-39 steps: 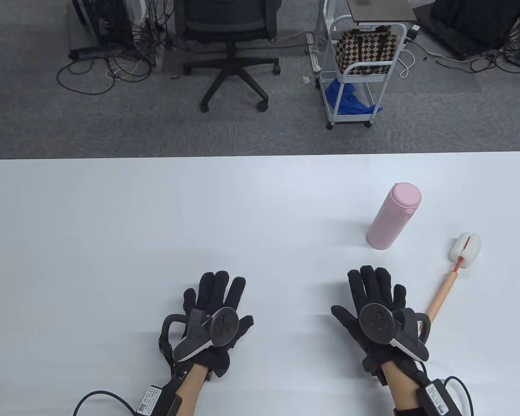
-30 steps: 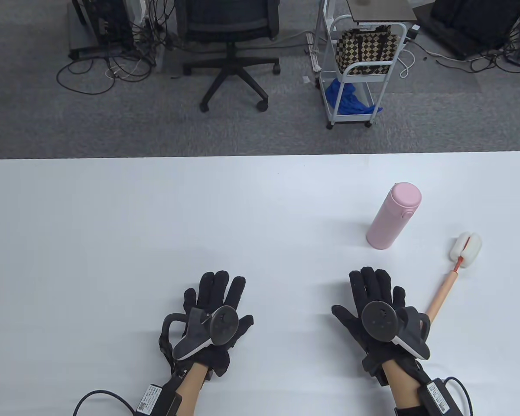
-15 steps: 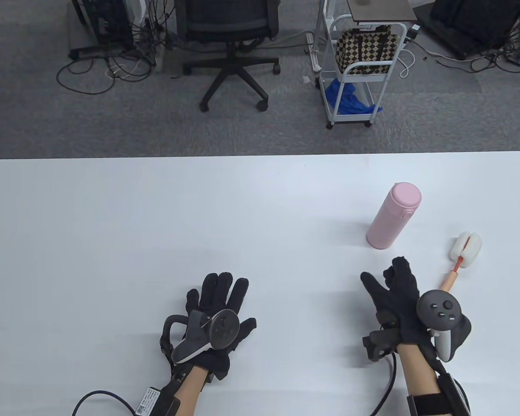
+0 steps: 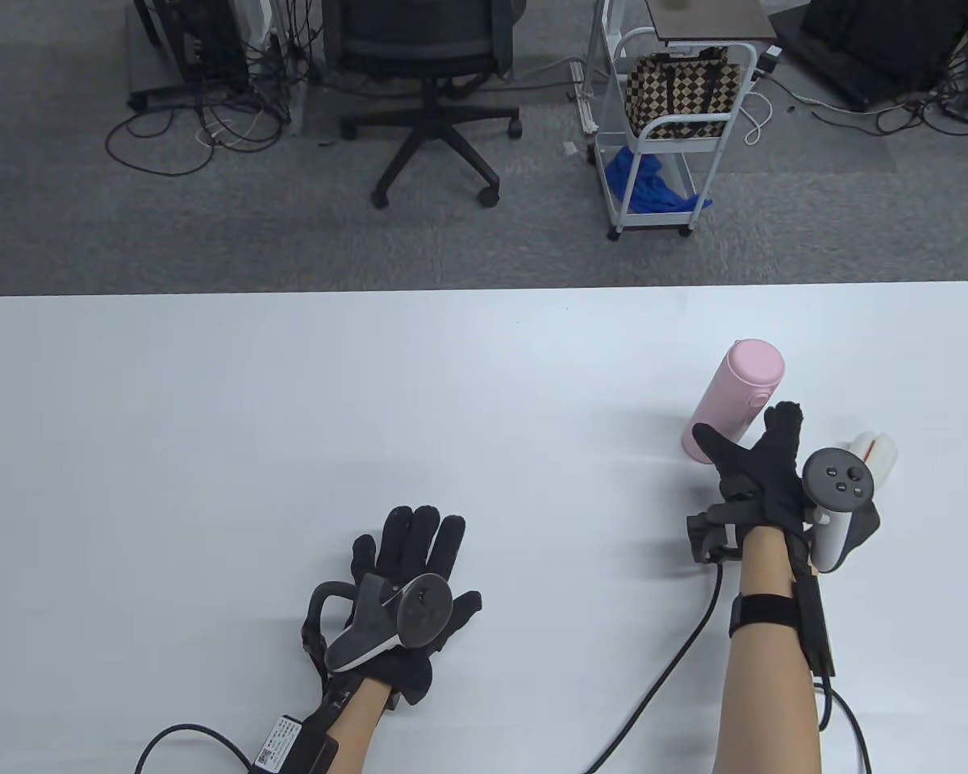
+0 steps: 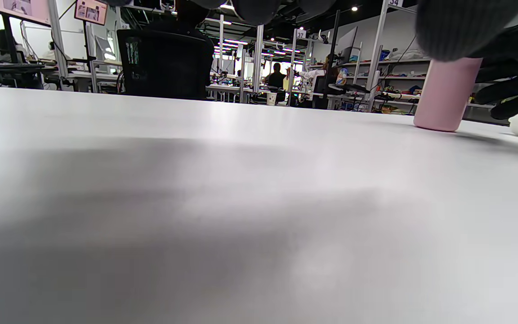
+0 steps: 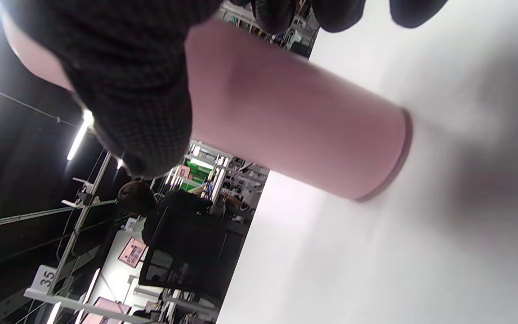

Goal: Insert cup brush into the thermos (Clean the thermos with cup brush)

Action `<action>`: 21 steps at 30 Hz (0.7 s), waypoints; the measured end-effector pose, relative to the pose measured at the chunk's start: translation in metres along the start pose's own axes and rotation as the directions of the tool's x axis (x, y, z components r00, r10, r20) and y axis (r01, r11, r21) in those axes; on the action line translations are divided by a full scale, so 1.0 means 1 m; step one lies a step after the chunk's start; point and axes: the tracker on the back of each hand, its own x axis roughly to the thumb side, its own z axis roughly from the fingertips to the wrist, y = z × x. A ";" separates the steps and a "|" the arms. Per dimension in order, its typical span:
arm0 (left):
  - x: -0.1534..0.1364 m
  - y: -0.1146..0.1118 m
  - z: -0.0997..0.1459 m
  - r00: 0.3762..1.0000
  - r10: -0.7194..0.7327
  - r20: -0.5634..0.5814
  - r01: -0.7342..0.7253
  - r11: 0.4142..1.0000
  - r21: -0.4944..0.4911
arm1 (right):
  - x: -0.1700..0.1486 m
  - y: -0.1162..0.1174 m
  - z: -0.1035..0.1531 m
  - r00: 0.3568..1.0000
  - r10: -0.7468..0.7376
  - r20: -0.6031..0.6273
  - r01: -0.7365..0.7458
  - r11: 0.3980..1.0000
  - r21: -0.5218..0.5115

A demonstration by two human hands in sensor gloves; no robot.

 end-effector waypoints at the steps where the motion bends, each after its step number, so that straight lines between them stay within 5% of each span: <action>1: 0.001 0.001 0.000 1.000 -0.003 0.004 0.003 1.000 0.004 | 0.000 0.002 -0.003 1.000 -0.011 0.008 0.011 1.000 -0.024; 12: -0.008 0.000 0.001 1.000 0.005 -0.010 -0.005 1.000 -0.004 | -0.006 0.011 -0.014 0.984 -0.162 0.077 0.171 0.975 -0.145; 21: -0.013 0.004 0.005 0.998 0.067 0.009 -0.067 0.996 0.065 | 0.021 0.019 0.047 0.959 -0.220 0.179 0.221 0.975 0.019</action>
